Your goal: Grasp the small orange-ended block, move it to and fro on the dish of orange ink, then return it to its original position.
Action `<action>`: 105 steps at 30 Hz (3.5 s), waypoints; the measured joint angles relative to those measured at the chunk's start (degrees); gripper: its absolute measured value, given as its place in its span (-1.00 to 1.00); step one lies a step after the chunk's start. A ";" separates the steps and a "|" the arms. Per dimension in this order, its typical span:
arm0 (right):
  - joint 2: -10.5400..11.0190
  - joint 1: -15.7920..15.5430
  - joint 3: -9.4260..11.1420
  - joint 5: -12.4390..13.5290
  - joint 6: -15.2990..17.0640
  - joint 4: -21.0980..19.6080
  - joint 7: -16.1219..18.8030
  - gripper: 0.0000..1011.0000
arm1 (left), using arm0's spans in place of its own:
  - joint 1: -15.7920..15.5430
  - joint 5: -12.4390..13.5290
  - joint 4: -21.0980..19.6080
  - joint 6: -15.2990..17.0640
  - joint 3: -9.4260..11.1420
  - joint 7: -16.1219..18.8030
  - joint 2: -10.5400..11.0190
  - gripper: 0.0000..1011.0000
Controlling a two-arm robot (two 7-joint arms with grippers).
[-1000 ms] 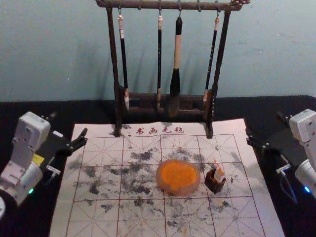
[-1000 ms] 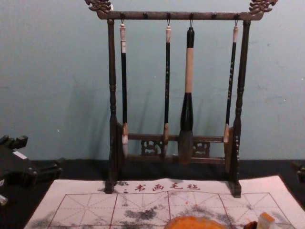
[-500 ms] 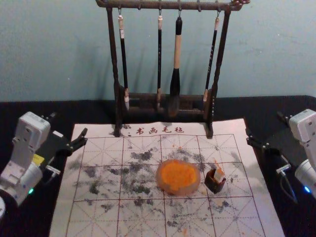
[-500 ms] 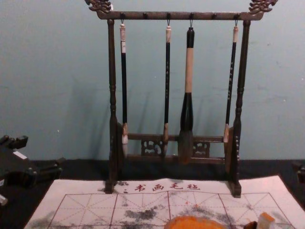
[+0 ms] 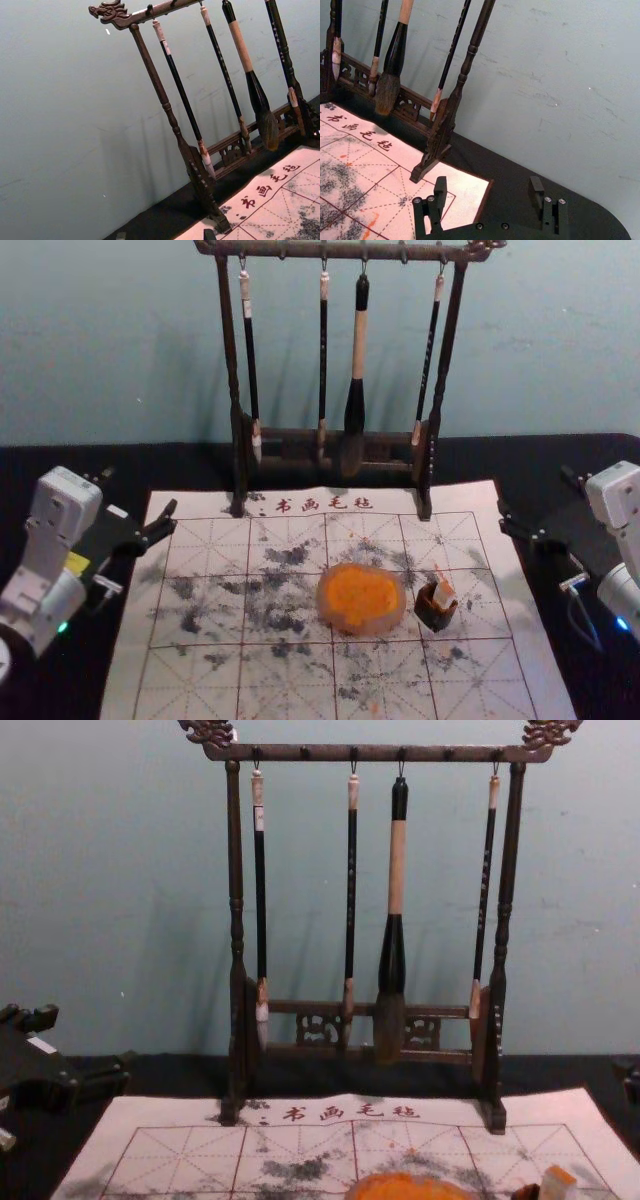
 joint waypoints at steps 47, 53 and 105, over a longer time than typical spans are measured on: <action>4.11 -12.17 5.86 9.54 3.03 -17.91 11.40 0.98 | 0.00 0.00 0.00 0.00 0.00 0.00 0.00 0.98; 3.92 -14.42 5.29 10.22 5.20 -19.71 13.11 0.98 | 0.00 0.00 0.00 0.00 0.00 0.00 0.00 0.98; -3.85 -12.32 5.17 7.13 13.77 -12.39 18.61 0.98 | 0.00 0.00 0.00 0.00 0.00 0.00 0.00 0.98</action>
